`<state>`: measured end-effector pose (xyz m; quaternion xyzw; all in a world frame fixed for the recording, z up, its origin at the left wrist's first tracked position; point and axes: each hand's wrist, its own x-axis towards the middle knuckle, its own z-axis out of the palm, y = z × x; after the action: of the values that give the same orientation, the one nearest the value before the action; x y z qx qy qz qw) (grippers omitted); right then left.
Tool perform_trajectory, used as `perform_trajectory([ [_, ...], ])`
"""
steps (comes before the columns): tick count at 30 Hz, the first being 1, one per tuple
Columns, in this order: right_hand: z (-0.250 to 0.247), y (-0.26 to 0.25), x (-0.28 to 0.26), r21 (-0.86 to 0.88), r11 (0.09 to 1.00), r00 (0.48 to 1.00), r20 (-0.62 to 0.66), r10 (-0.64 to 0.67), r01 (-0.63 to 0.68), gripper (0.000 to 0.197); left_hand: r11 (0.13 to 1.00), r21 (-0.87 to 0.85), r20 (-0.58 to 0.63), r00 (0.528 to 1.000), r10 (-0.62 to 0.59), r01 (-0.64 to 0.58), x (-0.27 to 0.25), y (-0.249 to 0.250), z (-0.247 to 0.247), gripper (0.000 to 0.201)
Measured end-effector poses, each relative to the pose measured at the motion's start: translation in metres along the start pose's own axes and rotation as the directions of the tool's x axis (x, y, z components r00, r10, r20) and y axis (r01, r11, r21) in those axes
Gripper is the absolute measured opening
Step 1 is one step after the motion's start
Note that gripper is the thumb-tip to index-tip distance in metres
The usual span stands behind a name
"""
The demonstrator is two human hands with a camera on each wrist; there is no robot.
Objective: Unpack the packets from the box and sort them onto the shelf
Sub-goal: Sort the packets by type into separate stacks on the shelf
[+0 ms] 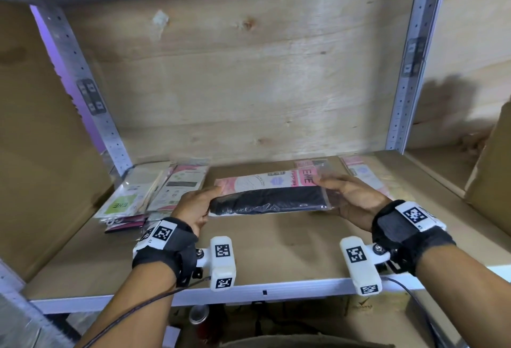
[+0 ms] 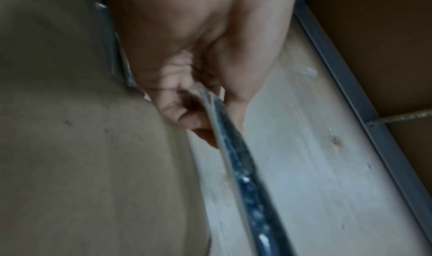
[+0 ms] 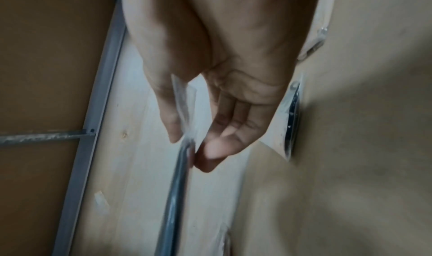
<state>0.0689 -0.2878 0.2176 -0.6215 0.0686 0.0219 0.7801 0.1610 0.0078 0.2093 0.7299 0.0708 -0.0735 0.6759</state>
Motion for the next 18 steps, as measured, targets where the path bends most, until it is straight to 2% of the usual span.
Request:
perform_trajectory([
  [3, 0.005, 0.001, 0.002, 0.178, 0.984, 0.999, -0.032, 0.026, -0.020, 0.052, 0.996, -0.079, -0.064, 0.997, -0.053, 0.048, 0.000, 0.001, 0.000, 0.023],
  [6, 0.011, 0.004, 0.004, 0.303, 0.952, 0.999, 0.017, 0.038, -0.042, 0.064, 0.969, -0.225, -0.057, 0.992, -0.116, 0.100, 0.000, 0.001, 0.003, 0.014],
  [9, 0.020, 0.010, 0.005, 0.234, 0.971, 0.997, 0.072, 0.026, -0.043, 0.073, 0.923, -0.348, 0.114, 0.985, -0.133, 0.165, -0.005, 0.006, 0.010, 0.015],
  [12, 0.037, 0.017, 0.006, 0.126, 0.991, 0.994, 0.104, 0.027, -0.040, 0.070, 0.895, -0.396, 0.292, 0.952, -0.089, 0.205, -0.014, 0.009, 0.022, 0.014],
  [15, 0.050, 0.020, 0.010, 0.076, 0.997, 0.996, 0.091, 0.006, -0.013, 0.065, 0.898, -0.393, 0.348, 0.936, -0.054, 0.198, -0.019, 0.007, 0.036, 0.020],
  [18, 0.056, 0.024, 0.013, 0.048, 0.999, 1.000, 0.010, -0.020, 0.020, 0.060, 0.897, -0.392, 0.367, 0.929, -0.050, 0.203, -0.020, 0.004, 0.043, 0.013],
])
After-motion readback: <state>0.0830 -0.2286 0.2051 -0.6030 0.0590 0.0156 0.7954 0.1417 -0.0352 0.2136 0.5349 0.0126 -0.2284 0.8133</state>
